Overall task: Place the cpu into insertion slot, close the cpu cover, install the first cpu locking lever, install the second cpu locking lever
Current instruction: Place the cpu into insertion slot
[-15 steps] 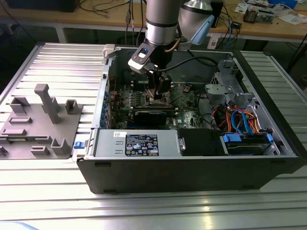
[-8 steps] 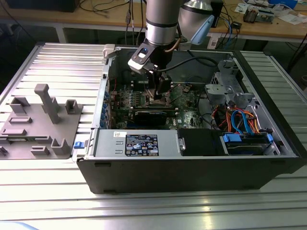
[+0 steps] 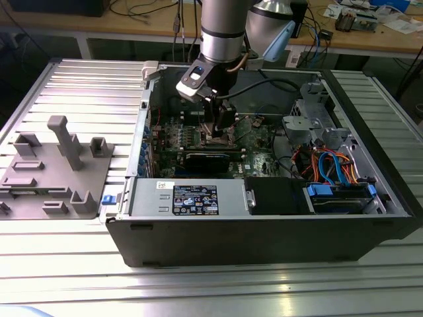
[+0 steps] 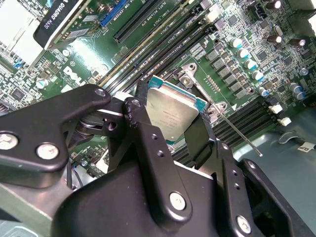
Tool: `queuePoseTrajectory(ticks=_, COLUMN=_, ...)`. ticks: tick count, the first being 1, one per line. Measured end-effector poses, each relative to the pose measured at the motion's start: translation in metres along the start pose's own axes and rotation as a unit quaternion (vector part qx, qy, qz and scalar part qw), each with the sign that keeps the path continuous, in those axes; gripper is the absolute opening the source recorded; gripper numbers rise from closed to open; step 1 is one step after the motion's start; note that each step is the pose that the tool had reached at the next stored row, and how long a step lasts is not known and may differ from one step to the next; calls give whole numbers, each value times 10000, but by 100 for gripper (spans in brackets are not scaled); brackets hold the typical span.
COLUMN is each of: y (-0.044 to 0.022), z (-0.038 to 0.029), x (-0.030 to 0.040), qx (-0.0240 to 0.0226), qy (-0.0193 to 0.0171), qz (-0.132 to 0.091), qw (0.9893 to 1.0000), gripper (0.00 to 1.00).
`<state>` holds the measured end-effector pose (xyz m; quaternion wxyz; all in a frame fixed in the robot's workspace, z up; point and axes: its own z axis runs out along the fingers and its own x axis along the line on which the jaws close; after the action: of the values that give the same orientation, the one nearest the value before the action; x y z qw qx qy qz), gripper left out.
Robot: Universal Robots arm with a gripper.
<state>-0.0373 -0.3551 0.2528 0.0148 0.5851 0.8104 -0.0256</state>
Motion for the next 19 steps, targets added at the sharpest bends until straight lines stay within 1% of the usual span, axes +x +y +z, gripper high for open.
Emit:
queuePoseTrajectory(ticks=4, y=0, z=1, x=0, qx=1, qy=1, qz=26, qw=10000, gripper=55)
queuePoseTrajectory(ticks=6, y=0, z=2, x=0, qx=4, qy=2, qz=78, qw=10000, gripper=55)
queuePoseTrajectory(ticks=19, y=0, z=14, x=1, qx=8, qy=-5, qz=110, qw=9999, gripper=55)
